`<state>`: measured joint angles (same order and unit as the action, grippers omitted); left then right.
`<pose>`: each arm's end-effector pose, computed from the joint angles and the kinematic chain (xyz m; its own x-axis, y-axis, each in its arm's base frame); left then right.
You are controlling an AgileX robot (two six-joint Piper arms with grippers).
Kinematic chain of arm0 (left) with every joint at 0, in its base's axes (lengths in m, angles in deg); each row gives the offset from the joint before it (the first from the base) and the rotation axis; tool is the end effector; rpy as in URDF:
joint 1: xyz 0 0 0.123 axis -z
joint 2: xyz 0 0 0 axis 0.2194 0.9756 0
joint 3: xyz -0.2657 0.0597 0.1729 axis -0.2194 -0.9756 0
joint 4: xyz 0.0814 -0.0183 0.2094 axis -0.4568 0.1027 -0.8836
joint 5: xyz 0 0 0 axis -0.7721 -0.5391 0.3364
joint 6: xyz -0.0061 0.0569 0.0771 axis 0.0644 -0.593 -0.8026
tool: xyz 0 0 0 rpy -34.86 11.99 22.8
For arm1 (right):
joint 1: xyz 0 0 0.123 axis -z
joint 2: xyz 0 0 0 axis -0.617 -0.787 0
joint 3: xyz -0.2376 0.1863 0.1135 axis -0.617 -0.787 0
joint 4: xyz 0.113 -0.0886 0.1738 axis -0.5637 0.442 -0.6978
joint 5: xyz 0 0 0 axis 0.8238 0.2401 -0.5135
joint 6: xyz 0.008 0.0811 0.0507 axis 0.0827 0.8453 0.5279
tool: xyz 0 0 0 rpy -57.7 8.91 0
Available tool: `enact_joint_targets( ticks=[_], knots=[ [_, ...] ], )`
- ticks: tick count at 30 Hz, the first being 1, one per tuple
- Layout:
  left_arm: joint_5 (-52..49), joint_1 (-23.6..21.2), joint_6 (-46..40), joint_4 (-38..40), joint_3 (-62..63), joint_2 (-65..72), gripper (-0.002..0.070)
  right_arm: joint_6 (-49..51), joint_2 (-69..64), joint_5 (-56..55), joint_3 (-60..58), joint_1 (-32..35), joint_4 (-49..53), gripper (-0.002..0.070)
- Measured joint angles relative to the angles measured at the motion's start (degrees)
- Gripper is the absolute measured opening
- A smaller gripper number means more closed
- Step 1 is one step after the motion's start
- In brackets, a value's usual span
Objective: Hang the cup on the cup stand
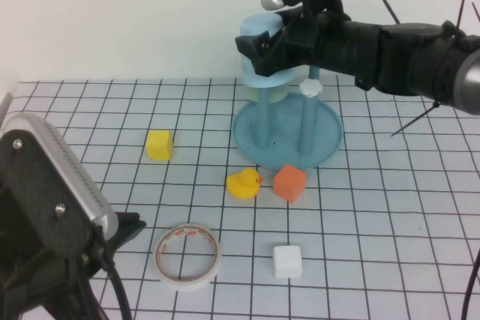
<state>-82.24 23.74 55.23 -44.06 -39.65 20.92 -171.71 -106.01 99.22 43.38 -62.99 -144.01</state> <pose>0.0913 -0.0694 0.3654 -0.1688 0.5331 -0.8290 0.6998 0.6571 0.2801 0.4480 0.2290 0.3073 -0.1548 -0.2599 -0.9531 -0.6217 0.7755 -0.1105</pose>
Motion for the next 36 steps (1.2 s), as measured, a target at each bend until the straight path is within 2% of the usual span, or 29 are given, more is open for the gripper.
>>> enact_joint_targets(
  ticks=[4,7,10,15,18,21,25,26,29,33,36],
  knots=[
    [-0.08,0.0,0.0,-0.14,0.0,0.0,0.0,0.9,0.0,-0.7,0.35,0.0,-0.08,0.0597],
    [-0.08,0.0,0.0,-0.29,0.0,0.0,0.0,1.28,0.0,-0.7,0.35,0.0,-0.08,0.0659],
    [-0.13,0.0,0.0,-0.28,0.0,0.0,0.0,1.28,0.0,-0.7,0.35,0.0,-0.08,0.0683],
    [-0.13,0.0,0.0,-0.32,0.0,0.0,0.0,1.98,0.0,-0.7,0.35,0.0,-0.08,0.069],
    [-0.22,0.0,0.0,-0.32,0.0,0.0,0.0,6.99,0.0,-0.7,0.35,0.0,-0.08,0.0671],
    [-0.22,0.0,0.47,-0.32,0.0,0.0,0.0,13.48,0.63,-0.7,0.35,0.0,-0.08,0.0542],
    [-0.93,0.0,3.51,-2.42,0.0,-1.22,0.0,17.23,3.55,-0.06,0.35,0.0,-0.13,0.0176],
    [-1.54,0.0,4.9,-3.52,0.0,-1.85,0.0,17.77,4.62,0.67,0.35,0.0,-0.13,0.0116],
    [-3.27,0.0,12.78,-9.47,-0.78,-5.47,0.0,20.5,8.03,4.13,0.35,0.0,-0.13,0.0036],
    [-5.08,0.0,23.55,-18.13,-4.41,-13.85,0.0,28.85,12.79,11.32,0.35,0.0,5.25,0.0009],
    [-5.47,0.0,29.78,-22.04,-7.87,-21.39,0.0,37.69,16.06,18.13,0.35,0.0,13.23,0.0006]
  ],
)
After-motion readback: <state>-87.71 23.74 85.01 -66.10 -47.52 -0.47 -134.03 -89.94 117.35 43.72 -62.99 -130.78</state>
